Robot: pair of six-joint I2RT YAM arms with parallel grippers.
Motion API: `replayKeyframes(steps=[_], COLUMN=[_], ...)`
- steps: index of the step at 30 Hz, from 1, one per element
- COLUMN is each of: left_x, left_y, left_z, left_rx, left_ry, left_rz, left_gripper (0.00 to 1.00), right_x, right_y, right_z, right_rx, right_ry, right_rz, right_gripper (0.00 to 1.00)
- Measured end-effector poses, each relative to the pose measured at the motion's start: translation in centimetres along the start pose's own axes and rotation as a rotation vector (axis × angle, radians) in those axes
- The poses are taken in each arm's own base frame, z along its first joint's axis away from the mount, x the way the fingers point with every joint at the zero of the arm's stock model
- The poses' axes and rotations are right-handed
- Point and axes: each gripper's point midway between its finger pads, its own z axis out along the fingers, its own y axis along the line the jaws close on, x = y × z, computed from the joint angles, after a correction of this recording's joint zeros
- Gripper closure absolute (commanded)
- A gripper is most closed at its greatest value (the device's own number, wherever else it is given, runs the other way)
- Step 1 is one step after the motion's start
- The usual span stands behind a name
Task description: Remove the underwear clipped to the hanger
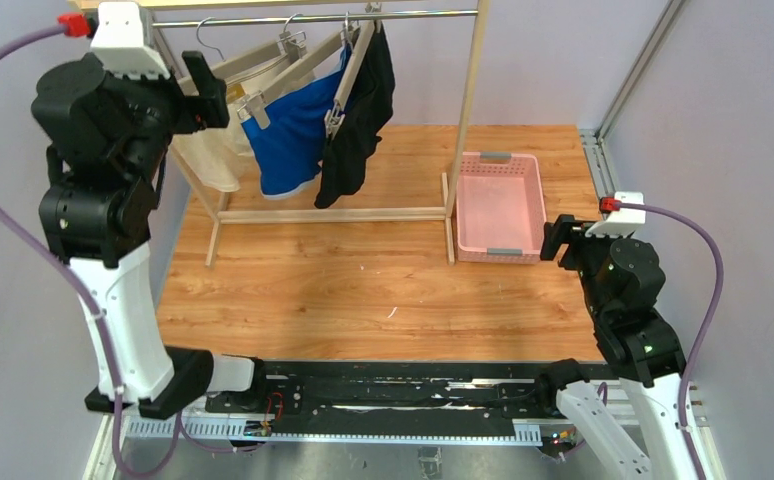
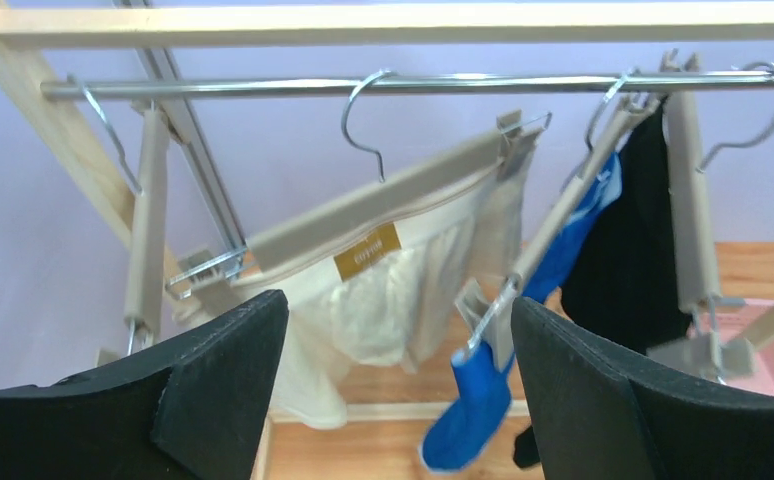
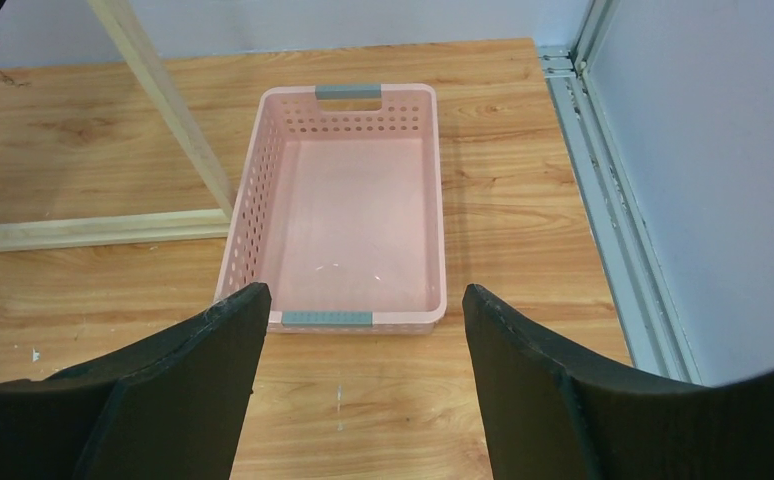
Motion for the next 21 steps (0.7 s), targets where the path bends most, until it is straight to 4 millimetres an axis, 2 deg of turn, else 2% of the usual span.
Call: replayKeyframes(steps=[3,7,12,15,21], left_x=[-0.2,1.7,4.1,5.2,5.4], left_y=[0.3,1.7,4.5,5.5,6.2], left_z=[2.1,4.4,5.0,4.9,6.1], left_rx=[-0.021,-0.067,-0.148,-0.175,-0.181], left_ry=[0.021,0.096,0.170,0.195,0.167], left_rz=[0.027,0.062,0.078,0.094,0.132], left_gripper=[0.08,0.03,0.02,0.00,0.02], right_x=[0.2,0.1,0.2,0.3,0.4], right_y=[0.3,0.6,1.1,1.5,2.0], right_z=[0.2,0.0,0.0,0.1,0.1], right_rx=[-0.014,-0.033,-0.066,-0.085,-0.115], right_ry=[0.009,0.005,0.005,0.006,0.006], right_rz=[-0.004,-0.005,-0.009,-0.013,-0.018], right_gripper=[0.27,0.27,0.27,0.27,0.27])
